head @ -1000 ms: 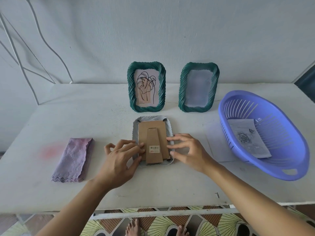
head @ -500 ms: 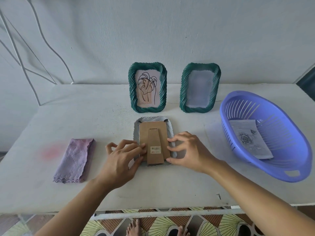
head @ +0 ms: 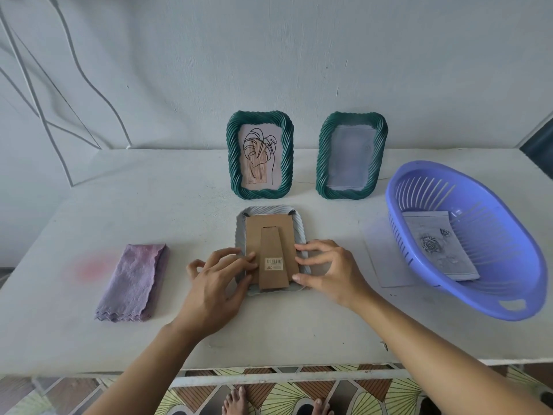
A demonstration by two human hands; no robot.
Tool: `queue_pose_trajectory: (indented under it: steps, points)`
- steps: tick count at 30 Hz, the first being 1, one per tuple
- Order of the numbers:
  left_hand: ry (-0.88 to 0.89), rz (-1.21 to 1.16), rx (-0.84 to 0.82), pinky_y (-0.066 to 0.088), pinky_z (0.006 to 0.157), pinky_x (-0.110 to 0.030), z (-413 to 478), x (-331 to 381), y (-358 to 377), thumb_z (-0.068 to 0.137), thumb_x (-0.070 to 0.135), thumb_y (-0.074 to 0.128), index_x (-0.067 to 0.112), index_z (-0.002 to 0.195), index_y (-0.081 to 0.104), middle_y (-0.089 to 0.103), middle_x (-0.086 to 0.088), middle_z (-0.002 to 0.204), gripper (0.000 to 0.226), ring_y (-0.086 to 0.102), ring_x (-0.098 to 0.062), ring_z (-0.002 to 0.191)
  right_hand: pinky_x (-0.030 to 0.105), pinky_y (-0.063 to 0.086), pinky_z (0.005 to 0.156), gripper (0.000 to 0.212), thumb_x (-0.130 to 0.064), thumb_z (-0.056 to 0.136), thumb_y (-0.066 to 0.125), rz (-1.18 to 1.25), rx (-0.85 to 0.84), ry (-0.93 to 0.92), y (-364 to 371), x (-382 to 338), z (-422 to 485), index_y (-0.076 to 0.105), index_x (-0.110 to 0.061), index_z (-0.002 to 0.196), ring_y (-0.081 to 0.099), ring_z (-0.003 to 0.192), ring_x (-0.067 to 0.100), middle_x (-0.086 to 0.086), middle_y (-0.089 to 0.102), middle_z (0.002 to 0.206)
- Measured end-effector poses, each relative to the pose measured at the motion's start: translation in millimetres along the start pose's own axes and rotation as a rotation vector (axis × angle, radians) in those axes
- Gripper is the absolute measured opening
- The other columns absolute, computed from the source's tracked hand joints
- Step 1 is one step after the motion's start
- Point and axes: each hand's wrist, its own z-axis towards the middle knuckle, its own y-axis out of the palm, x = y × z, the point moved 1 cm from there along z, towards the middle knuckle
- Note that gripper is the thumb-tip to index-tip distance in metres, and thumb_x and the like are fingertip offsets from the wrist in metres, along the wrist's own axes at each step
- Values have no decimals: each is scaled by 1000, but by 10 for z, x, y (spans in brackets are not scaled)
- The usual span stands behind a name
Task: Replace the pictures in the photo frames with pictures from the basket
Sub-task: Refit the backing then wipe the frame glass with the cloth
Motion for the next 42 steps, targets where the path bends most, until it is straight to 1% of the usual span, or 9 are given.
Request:
queue_pose_trajectory:
  steps: [6, 10, 15, 22, 28, 31, 35, 39, 42]
  points:
    - [-26, -95, -16, 33, 88, -44, 42, 14, -51, 90, 35, 65, 42, 111, 60, 54, 42, 116, 23, 41, 9, 126, 7, 38, 94, 20, -36, 72, 85, 0, -4, 67, -57, -70, 57, 80, -30, 90, 57, 109, -10, -24, 70, 109]
    - [-89, -222, 81, 46, 94, -46, 128, 47, -103, 84, 38, 66, 41, 111, 63, 58, 27, 120, 27, 53, -2, 119, 9, 44, 90, 14, -18, 82, 77, -15, 154, 13, -12, -118, 80, 78, -20, 96, 64, 98, -1, -12, 73, 101]
    - [-339, -99, 12, 25, 92, -37, 302, 120, -124, 93, 45, 61, 42, 122, 63, 52, 15, 139, 29, 43, -12, 131, 27, 51, 84, 34, -20, 83, 76, -61, 253, 121, 26, -145, 252, 69, -12, 115, 65, 86, 12, 0, 65, 104]
    - [-264, 225, -237, 24, 101, -45, 348, 267, -96, 82, 81, 14, 44, 147, 36, 27, 5, 160, 78, 26, -19, 142, 31, 44, 56, 21, -29, 80, 75, -121, 126, 231, 83, -220, 435, 62, -13, 74, 55, 62, 18, -6, 58, 61]
    - [-157, 258, -212, 30, 96, -44, 388, 274, -88, 85, 74, 19, 39, 142, 43, 27, 3, 160, 70, 30, -21, 137, 17, 49, 68, 30, -14, 75, 84, 215, 142, 342, 16, -217, 452, 64, -24, 94, 63, 79, 8, -10, 66, 84]
    - [-91, 196, -214, 24, 90, -37, 366, 346, -101, 93, 64, 23, 41, 145, 35, 33, 16, 156, 58, 43, -13, 130, 25, 53, 76, 43, -14, 73, 85, 376, 189, 380, 6, -215, 418, 66, -25, 110, 66, 91, 13, -5, 70, 98]
    - [-47, 112, -165, 20, 87, -35, 322, 495, -149, 99, 46, 41, 50, 143, 33, 36, 27, 150, 45, 41, -9, 131, 26, 54, 72, 35, -14, 77, 81, 415, 237, 346, -34, -302, 376, 67, -31, 104, 67, 89, 9, -11, 69, 99]
    - [-96, 47, -244, 20, 100, -37, 304, 711, -271, 88, 72, 14, 52, 147, 27, 23, 23, 158, 64, 22, -6, 142, 31, 56, 58, 29, -17, 76, 81, 405, 302, 283, -49, -428, 381, 68, -33, 97, 70, 80, 15, -8, 73, 88]
    - [-115, 5, -250, 19, 108, -37, 300, 899, -368, 81, 85, 23, 52, 151, 13, 25, 20, 157, 77, 27, -7, 141, 36, 60, 61, 24, -25, 81, 79, 381, 326, 222, -60, -577, 380, 70, -30, 103, 71, 77, 16, -9, 73, 87]
